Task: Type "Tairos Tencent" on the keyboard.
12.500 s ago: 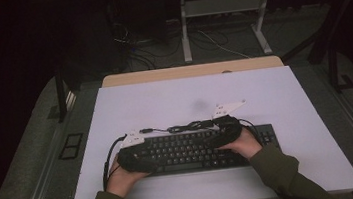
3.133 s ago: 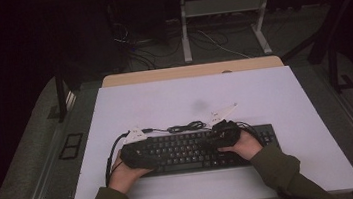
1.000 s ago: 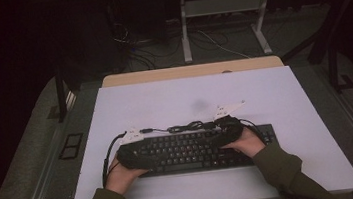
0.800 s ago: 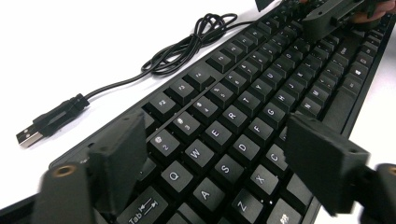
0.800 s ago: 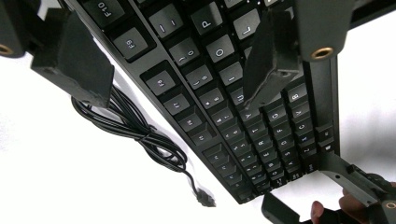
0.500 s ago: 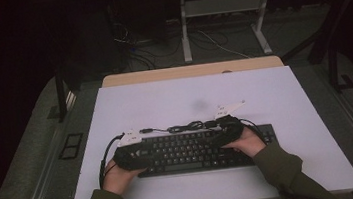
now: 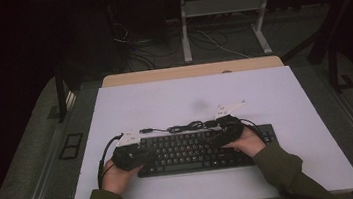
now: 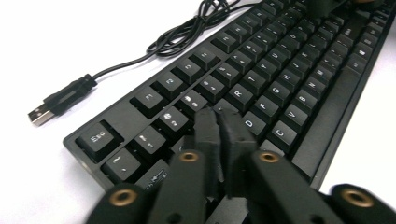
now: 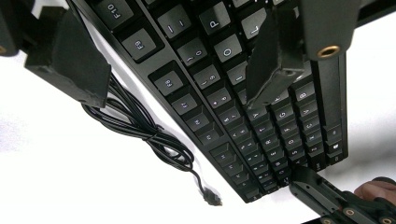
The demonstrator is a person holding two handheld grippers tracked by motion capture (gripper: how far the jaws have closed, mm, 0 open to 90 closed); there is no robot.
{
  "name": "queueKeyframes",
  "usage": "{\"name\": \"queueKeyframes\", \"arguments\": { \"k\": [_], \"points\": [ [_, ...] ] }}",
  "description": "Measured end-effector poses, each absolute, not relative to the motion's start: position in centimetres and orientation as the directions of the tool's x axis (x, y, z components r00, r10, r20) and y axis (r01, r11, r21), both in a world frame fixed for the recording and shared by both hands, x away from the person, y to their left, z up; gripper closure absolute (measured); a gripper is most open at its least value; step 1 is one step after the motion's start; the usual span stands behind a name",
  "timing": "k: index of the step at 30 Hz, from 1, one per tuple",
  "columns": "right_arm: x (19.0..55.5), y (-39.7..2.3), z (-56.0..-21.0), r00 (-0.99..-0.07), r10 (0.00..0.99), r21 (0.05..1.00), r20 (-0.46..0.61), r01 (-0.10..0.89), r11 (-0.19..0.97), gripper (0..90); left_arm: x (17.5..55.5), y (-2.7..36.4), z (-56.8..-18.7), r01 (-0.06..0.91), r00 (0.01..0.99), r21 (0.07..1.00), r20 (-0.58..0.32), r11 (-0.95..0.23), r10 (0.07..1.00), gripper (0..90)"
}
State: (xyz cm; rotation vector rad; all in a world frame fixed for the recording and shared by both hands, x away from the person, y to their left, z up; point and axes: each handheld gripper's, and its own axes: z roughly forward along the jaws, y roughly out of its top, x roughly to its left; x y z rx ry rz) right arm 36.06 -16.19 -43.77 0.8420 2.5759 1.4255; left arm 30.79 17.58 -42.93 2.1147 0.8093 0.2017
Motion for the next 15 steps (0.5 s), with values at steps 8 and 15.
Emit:
{"name": "queueKeyframes", "arguments": {
  "k": [8, 15],
  "points": [
    [36.1, -16.2, -43.8, -0.846, 0.499, 0.803, 0.189, 0.425, 0.417, 22.0, 30.8, 17.1, -43.2, 0.478, 0.788, 0.752, -0.140, -0.454, 0.599, 89.2],
    [36.1, -16.2, -43.8, -0.845, 0.501, 0.802, 0.187, 0.426, 0.419, 22.0, 30.8, 16.5, -43.4, 0.475, 0.795, 0.748, -0.139, -0.464, 0.591, 89.2]
  ]
}}
